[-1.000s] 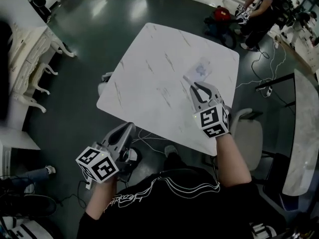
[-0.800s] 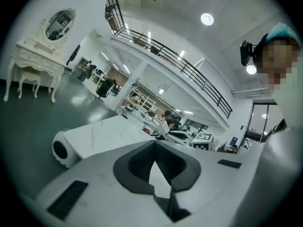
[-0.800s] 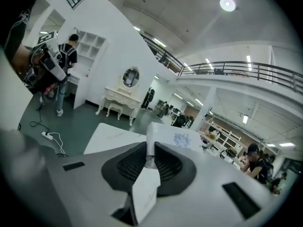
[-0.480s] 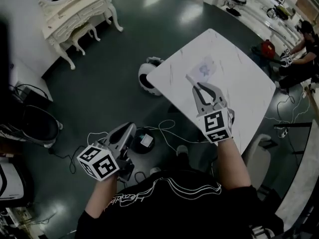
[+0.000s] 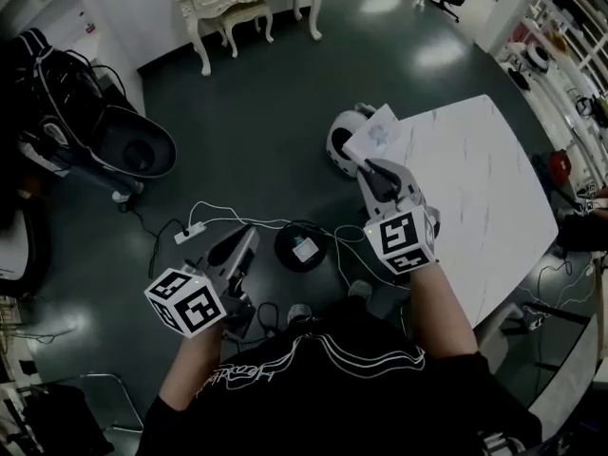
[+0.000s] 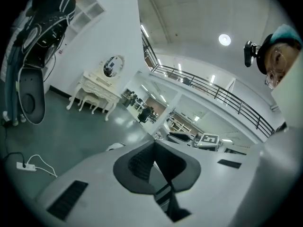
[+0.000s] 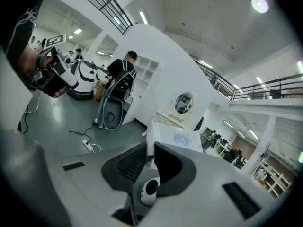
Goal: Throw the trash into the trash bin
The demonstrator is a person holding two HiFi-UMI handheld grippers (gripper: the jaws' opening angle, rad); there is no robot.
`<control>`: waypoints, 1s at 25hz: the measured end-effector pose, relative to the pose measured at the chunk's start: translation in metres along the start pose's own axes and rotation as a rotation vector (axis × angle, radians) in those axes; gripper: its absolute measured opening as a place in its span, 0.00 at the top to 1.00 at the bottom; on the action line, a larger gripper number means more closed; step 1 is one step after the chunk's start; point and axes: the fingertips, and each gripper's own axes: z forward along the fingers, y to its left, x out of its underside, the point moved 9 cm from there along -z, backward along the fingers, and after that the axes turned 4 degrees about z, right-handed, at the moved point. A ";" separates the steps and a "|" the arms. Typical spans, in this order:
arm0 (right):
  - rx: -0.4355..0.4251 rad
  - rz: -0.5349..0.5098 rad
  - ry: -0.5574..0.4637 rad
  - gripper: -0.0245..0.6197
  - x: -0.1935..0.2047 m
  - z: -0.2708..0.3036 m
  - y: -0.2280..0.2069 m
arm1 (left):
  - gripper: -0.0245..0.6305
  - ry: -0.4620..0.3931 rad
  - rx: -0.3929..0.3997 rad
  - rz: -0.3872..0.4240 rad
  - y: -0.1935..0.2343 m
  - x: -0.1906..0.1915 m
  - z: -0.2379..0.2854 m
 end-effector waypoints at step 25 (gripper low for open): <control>-0.534 0.088 0.309 0.85 0.155 0.151 0.139 | 0.96 0.152 -0.228 -0.336 0.102 0.108 0.034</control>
